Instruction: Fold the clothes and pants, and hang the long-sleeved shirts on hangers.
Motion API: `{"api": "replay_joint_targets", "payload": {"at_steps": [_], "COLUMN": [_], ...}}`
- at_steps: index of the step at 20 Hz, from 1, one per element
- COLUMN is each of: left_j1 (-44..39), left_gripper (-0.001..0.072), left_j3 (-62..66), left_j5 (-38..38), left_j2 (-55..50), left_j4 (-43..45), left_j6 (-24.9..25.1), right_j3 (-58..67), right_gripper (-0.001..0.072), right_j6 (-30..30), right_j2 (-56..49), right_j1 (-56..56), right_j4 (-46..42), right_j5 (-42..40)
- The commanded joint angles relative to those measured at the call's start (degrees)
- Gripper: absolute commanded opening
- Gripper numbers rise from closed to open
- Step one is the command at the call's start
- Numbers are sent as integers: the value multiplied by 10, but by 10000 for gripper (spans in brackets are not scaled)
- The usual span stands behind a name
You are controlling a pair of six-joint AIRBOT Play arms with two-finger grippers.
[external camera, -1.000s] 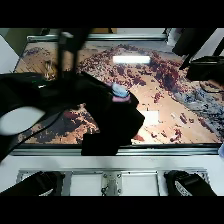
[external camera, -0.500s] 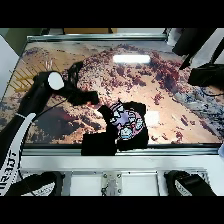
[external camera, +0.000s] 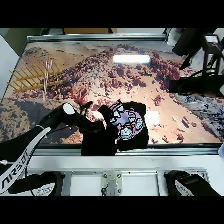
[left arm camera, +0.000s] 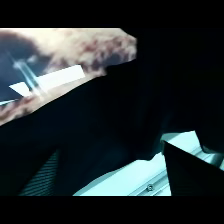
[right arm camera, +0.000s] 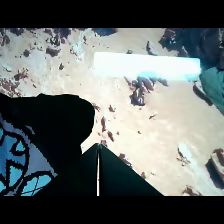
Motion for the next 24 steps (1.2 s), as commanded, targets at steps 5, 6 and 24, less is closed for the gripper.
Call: {"api": "replay_joint_targets", "payload": {"at_steps": [5, 6, 24], "left_j1": [-68, -73, 76], "left_gripper": [692, 623, 19], "left_j3": [98, 109, 116], "left_j5": [5, 5, -12], "left_j2": [-113, -121, 2], "left_j4": [-47, -37, 71], "left_j6": [39, 38, 36], "right_j3": [-1, -5, -416], "right_gripper": [27, 27, 464], "right_j6": [-52, -60, -231], "right_j2": [-59, -63, -176], "right_j1": [-27, -48, -86], "right_j4": [67, 94, 419], "right_j5": [74, 78, -177]}}
